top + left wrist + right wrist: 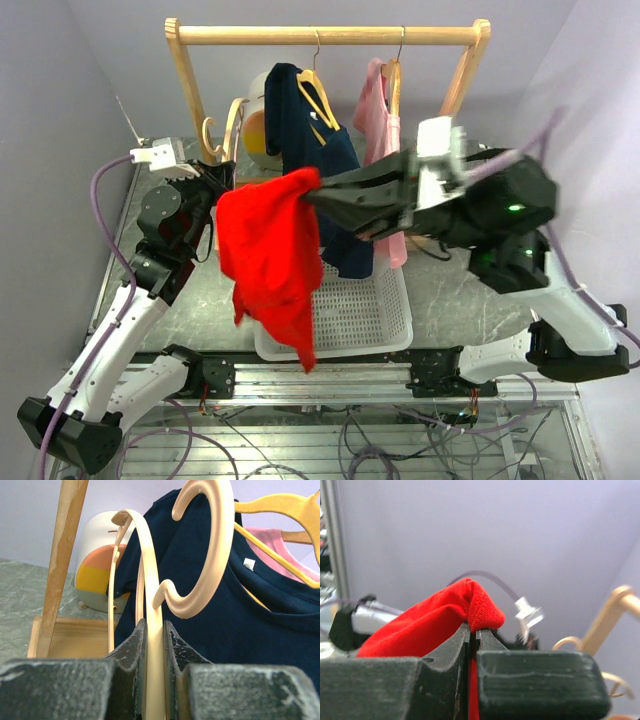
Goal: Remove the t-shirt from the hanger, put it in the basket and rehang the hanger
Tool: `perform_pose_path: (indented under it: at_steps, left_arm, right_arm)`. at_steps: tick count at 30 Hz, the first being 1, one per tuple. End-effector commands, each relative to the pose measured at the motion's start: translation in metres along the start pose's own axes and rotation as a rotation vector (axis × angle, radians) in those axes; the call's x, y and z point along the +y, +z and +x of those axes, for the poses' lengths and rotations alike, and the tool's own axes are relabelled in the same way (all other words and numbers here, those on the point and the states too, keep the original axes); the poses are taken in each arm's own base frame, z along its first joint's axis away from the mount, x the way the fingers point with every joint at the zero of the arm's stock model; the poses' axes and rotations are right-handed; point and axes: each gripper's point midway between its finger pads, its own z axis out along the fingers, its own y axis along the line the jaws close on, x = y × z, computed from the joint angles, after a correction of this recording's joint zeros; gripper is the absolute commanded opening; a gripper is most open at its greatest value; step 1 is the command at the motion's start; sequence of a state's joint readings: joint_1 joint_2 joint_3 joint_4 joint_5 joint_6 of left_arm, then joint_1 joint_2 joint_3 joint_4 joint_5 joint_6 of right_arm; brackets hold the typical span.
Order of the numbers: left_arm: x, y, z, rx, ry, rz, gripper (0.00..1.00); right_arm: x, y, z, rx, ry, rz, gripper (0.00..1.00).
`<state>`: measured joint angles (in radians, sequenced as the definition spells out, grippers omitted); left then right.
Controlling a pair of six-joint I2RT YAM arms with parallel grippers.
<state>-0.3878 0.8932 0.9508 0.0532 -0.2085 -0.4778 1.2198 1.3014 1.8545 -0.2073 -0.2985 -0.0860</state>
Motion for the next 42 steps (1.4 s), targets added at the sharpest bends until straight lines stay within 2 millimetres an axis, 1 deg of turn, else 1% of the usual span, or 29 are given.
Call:
perform_pose_path:
  at_steps: [1, 3, 6, 7, 12, 14, 16, 23, 25, 27, 28, 31, 33, 36, 39, 40, 42]
  left_arm:
    - [-0.004, -0.004, -0.021, -0.058, 0.007, 0.008, 0.07]
    - [-0.007, -0.003, -0.02, -0.052, 0.008, 0.018, 0.07]
    - [-0.01, -0.001, -0.018, -0.036, 0.009, 0.034, 0.07]
    - [-0.012, 0.0, -0.017, -0.031, 0.012, 0.044, 0.07]
    - [-0.02, -0.001, -0.014, 0.0, 0.025, 0.087, 0.07]
    - [-0.024, -0.001, -0.013, 0.019, 0.033, 0.105, 0.07]
    - [-0.029, -0.002, -0.013, 0.035, 0.037, 0.123, 0.07]
    - [-0.036, -0.01, -0.019, 0.036, 0.04, 0.159, 0.07]
    - [-0.036, -0.012, -0.019, 0.033, 0.038, 0.162, 0.07]
    - [-0.036, -0.013, -0.017, 0.036, 0.032, 0.163, 0.07]
    - [-0.036, -0.013, -0.017, 0.036, 0.032, 0.164, 0.07]
    - [-0.034, -0.013, -0.014, 0.049, 0.033, 0.156, 0.07]
    - [-0.034, -0.012, -0.012, 0.061, 0.035, 0.153, 0.07]
    - [-0.034, -0.011, -0.011, 0.094, 0.045, 0.141, 0.07]
    - [-0.036, -0.01, -0.015, 0.113, 0.053, 0.134, 0.07]
    - [-0.037, -0.01, -0.018, 0.111, 0.054, 0.131, 0.07]
    - [-0.038, -0.01, -0.022, 0.11, 0.056, 0.126, 0.07]
  right_arm:
    - [-0.024, -0.017, -0.067, -0.131, -0.116, 0.126, 0.0]
    - [-0.029, -0.025, -0.084, -0.158, -0.141, 0.154, 0.0]
    - [-0.034, -0.037, -0.096, -0.171, -0.157, 0.193, 0.0]
    - [-0.034, -0.041, -0.095, -0.169, -0.155, 0.203, 0.0]
    - [-0.045, -0.056, -0.063, -0.121, -0.153, 0.299, 0.0]
    - [-0.051, -0.059, -0.056, -0.105, -0.156, 0.338, 0.0]
    - [-0.056, -0.059, -0.057, -0.1, -0.166, 0.361, 0.0]
    - [-0.076, -0.055, -0.072, -0.091, -0.219, 0.447, 0.0]
    - [-0.081, -0.056, -0.065, -0.072, -0.222, 0.478, 0.0]
    - [-0.082, -0.058, -0.049, -0.049, -0.211, 0.491, 0.0]
    - [-0.081, -0.059, -0.037, -0.034, -0.2, 0.497, 0.0]
    - [-0.076, -0.067, 0.002, 0.002, -0.141, 0.515, 0.0]
    - [-0.07, -0.076, 0.032, 0.032, -0.085, 0.524, 0.0]
    - [-0.06, -0.091, 0.072, 0.072, 0.012, 0.538, 0.0]
    - [-0.056, -0.098, 0.119, 0.174, 0.07, 0.565, 0.0]
    - [-0.055, -0.1, 0.138, 0.219, 0.083, 0.578, 0.0]
    - [-0.056, -0.106, 0.183, 0.327, 0.103, 0.626, 0.0]
